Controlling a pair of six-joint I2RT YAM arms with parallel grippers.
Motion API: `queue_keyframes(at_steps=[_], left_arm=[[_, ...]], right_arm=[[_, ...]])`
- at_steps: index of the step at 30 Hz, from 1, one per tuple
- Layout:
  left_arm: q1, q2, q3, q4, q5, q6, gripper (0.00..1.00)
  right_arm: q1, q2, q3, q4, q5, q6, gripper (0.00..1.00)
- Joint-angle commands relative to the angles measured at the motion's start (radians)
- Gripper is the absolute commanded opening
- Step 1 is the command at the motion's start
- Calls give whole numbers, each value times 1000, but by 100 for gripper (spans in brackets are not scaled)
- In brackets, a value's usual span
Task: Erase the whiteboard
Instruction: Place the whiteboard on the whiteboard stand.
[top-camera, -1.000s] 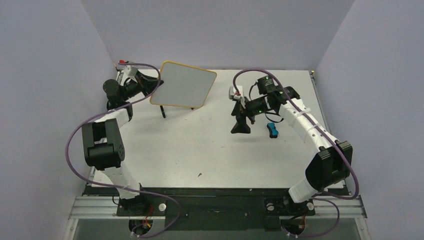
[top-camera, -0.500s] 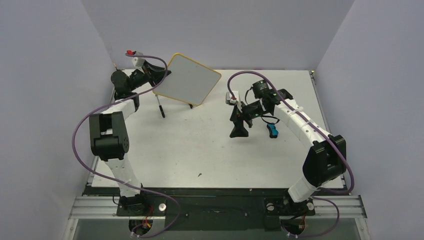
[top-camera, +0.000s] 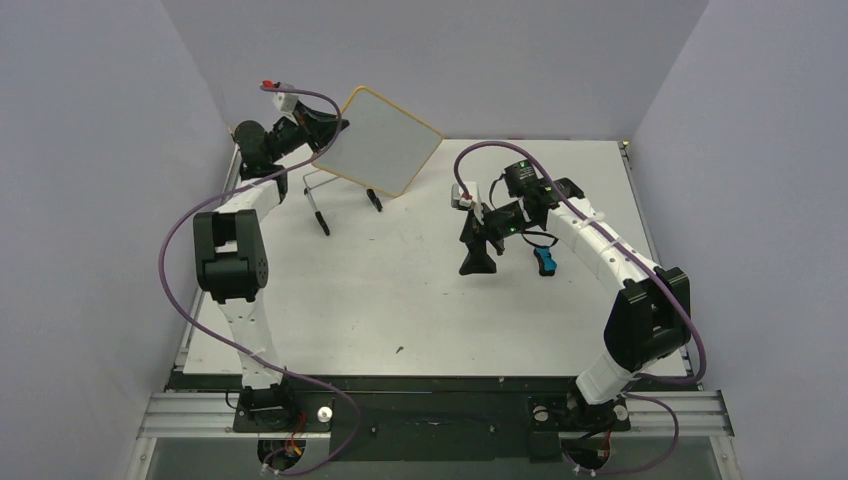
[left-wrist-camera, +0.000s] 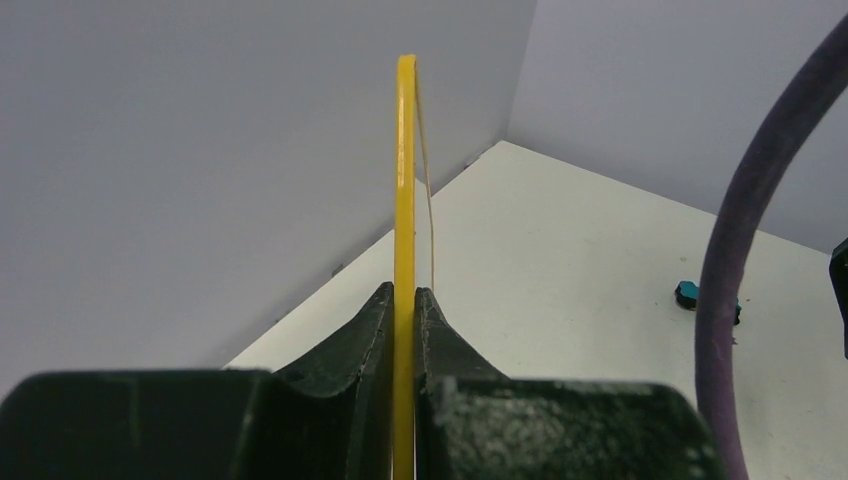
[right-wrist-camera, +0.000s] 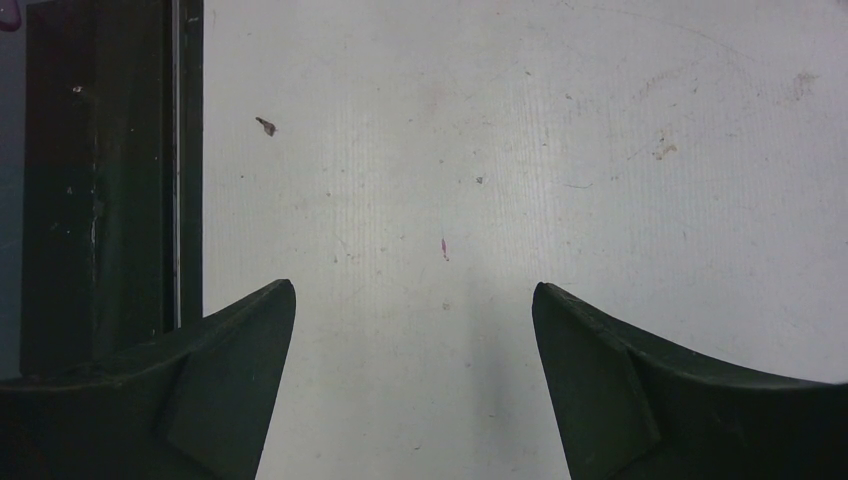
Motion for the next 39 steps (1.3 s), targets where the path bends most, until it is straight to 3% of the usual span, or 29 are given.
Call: queue_keyframes(at_steps=[1, 8, 21, 28, 39], left_arm=[[-14, 26, 125, 42, -57, -19, 0], [39, 24, 80, 58, -75, -30, 0], [157, -23, -217, 416, 15, -242, 0], [221, -2, -338, 514, 30, -253, 0], [266, 17, -457, 508, 37, -154, 0]], right_arm=[[7, 1, -14, 35, -12, -3, 84], [5, 4, -18, 35, -13, -4, 84], [12, 19, -20, 35, -9, -1, 84], [19, 25, -22, 35, -8, 0, 84], [19, 26, -25, 34, -7, 0, 84]])
